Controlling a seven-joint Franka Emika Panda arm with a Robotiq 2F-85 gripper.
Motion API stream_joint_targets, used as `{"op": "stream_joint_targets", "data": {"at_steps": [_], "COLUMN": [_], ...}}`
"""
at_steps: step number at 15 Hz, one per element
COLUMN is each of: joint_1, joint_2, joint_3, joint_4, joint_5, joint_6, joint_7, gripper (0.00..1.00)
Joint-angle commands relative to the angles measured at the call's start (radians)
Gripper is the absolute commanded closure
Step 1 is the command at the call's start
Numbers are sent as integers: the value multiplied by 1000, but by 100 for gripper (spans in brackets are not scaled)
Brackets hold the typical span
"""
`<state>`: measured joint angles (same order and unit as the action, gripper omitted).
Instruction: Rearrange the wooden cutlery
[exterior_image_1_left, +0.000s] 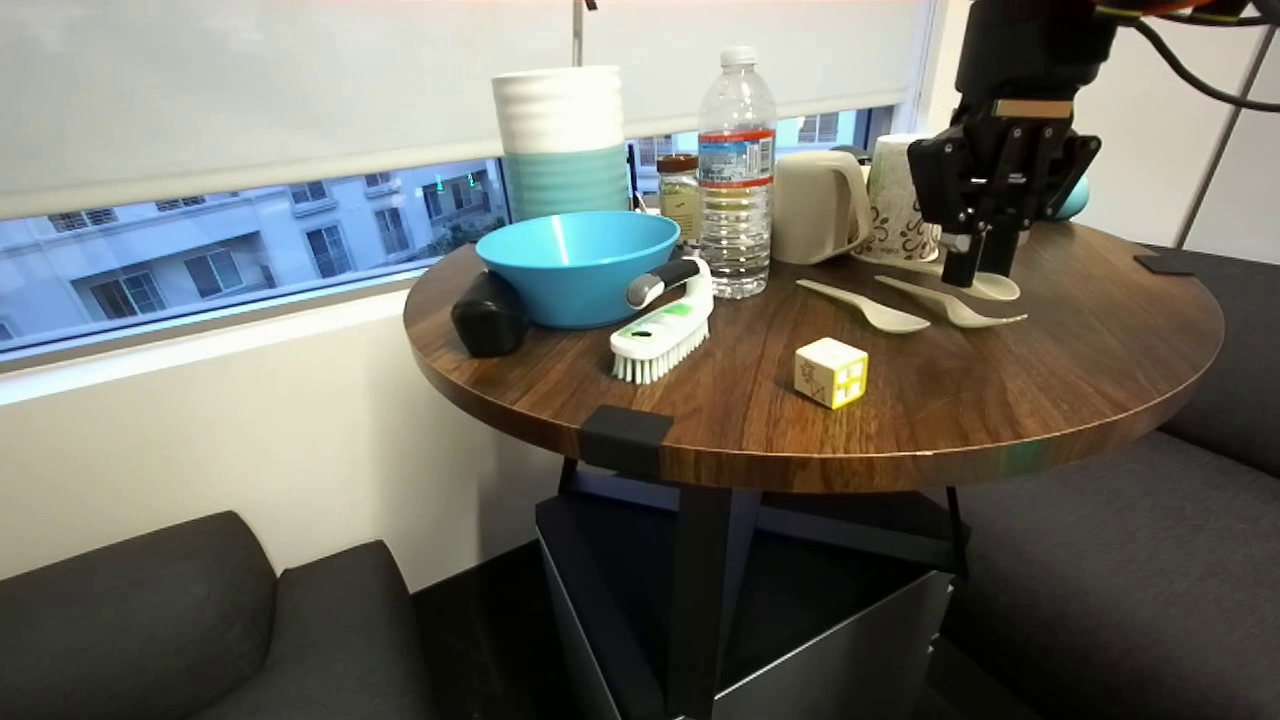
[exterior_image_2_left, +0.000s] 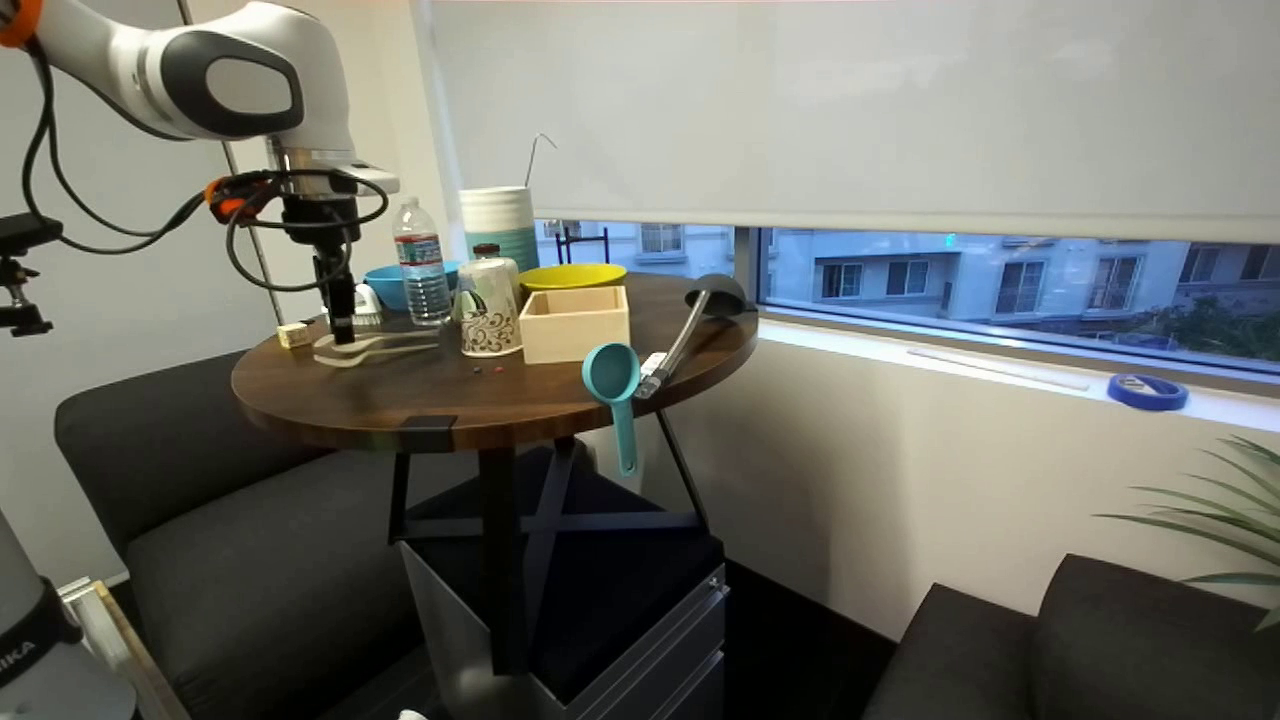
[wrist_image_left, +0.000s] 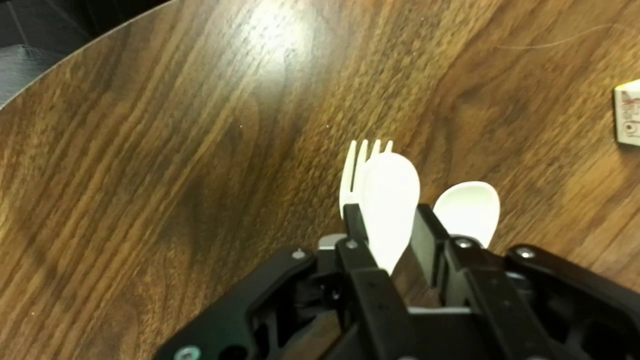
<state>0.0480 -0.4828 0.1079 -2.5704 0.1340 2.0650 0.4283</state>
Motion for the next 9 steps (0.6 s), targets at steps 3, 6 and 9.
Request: {"op": "stream_joint_targets", "data": {"at_steps": [3, 6, 9], "joint_1": [-15, -12, -12], "joint_2": [-37, -38, -42], "joint_3": [2, 3, 3], "joint_4": [-30, -34, -34], "joint_5": [33, 34, 32], "joint_6": [-4, -2, 1], "joint_7": [10, 6, 1], "gripper": [72, 72, 72]}}
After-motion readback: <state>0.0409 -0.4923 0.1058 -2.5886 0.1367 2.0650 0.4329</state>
